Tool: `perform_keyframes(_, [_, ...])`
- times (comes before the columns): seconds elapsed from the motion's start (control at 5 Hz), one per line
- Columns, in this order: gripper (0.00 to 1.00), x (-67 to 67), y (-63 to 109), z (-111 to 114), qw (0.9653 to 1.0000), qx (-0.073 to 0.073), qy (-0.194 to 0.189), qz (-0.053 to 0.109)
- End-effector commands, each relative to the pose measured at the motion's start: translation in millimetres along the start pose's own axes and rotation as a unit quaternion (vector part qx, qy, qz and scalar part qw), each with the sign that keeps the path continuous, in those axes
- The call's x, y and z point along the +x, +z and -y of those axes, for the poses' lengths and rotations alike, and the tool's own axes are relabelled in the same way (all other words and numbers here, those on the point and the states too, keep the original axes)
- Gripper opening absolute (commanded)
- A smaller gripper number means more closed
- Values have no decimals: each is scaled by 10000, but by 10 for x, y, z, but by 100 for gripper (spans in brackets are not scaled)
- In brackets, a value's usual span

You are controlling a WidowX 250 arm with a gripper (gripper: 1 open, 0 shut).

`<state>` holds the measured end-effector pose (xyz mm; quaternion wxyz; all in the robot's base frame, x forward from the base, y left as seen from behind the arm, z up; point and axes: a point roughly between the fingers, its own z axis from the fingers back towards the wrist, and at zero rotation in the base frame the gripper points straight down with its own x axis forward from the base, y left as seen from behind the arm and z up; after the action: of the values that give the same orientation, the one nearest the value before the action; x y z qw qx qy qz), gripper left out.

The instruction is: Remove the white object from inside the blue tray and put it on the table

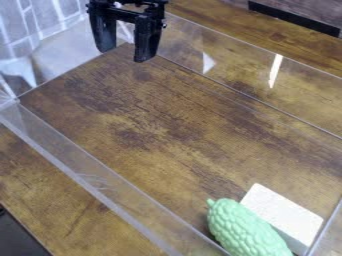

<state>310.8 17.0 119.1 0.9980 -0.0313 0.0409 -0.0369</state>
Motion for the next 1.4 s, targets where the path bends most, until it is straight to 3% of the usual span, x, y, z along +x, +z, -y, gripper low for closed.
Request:
perform_keyframes(0.0, [100, 50, 134, -2, 9996, 70, -72, 257])
perform_keyframes(1.0, [100, 54, 106, 94, 9994, 65, -240, 234])
perform_keyframes(1.2, [100, 114, 60, 51, 9994, 73, -249, 232])
